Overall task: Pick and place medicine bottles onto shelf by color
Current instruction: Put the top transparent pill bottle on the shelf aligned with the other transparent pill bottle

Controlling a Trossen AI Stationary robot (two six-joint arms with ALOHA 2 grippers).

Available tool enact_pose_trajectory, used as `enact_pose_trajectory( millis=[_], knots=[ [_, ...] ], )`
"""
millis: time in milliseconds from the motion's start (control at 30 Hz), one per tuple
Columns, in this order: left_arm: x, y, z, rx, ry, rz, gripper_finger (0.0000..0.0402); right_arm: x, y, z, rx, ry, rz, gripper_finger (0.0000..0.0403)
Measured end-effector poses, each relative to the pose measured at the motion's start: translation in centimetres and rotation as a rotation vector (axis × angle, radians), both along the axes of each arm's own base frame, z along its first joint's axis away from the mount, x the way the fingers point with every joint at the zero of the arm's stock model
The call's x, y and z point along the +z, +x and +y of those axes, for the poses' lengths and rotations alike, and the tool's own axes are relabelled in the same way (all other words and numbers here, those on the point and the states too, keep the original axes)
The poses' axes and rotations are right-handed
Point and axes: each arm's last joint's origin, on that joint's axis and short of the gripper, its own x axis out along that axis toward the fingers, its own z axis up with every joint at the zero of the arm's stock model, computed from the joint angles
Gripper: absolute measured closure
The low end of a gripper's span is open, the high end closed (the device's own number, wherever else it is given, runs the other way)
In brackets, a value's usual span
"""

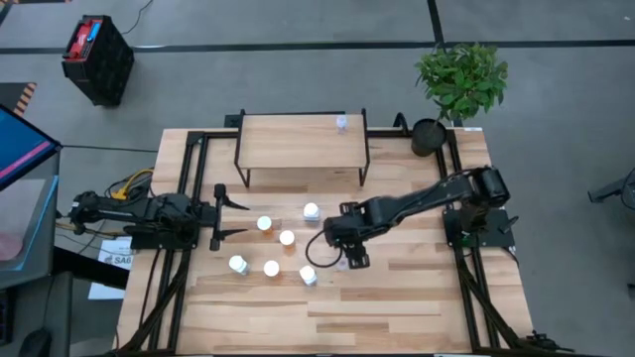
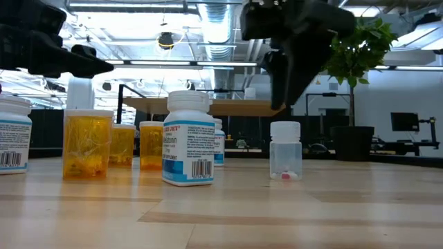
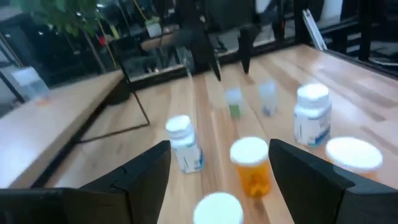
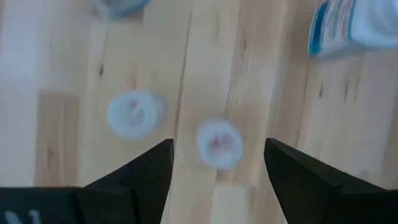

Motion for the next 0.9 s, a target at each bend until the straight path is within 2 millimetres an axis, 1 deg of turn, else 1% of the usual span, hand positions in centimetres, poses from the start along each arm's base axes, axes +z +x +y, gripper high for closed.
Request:
enact_pose_trajectory(
  millis=[133,200,267,367,500,600,667,800,900],
  knots=[
    [-0.1,0.0,0.0,-0.001,0.001,0.011,0.014,-1.1,0.2,0.2,0.005,-0.009,0.041,0.0129],
    [-0.2,0.1,0.0,-0.002,0.001,0.017,0.014,-1.5,0.1,0.2,-0.009,-0.01,0.066,0.0129],
    [-0.1,0.0,0.0,-0.002,0.001,0.014,0.014,-1.8,0.5,0.3,-0.018,-0.007,0.063,0.0129],
    [-0.1,0.1,0.0,-0.002,0.001,0.016,0.014,-2.7,0.5,0.4,-0.037,-0.013,0.094,0.0129],
    [-0.1,0.1,0.0,-0.002,0.002,0.016,0.014,-3.2,0.6,0.3,-0.044,-0.022,0.118,0.0129],
    [-0.1,0.1,0.0,-0.008,0.033,0.014,0.014,-3.9,0.8,0.4,-0.045,-0.03,0.133,0.0129],
    [-0.1,0.1,0.0,-0.009,0.035,0.014,0.014,-4.0,0.9,0.4,-0.045,-0.029,0.128,0.0129],
    [-0.1,0.1,0.0,-0.002,-0.028,0.014,0.014,-4.1,1.0,0.4,-0.045,-0.028,0.123,0.0129],
    [-0.1,0.1,0.0,0.011,-0.114,0.016,0.014,-4.1,1.2,0.4,-0.045,-0.025,0.104,0.0129]
  ],
)
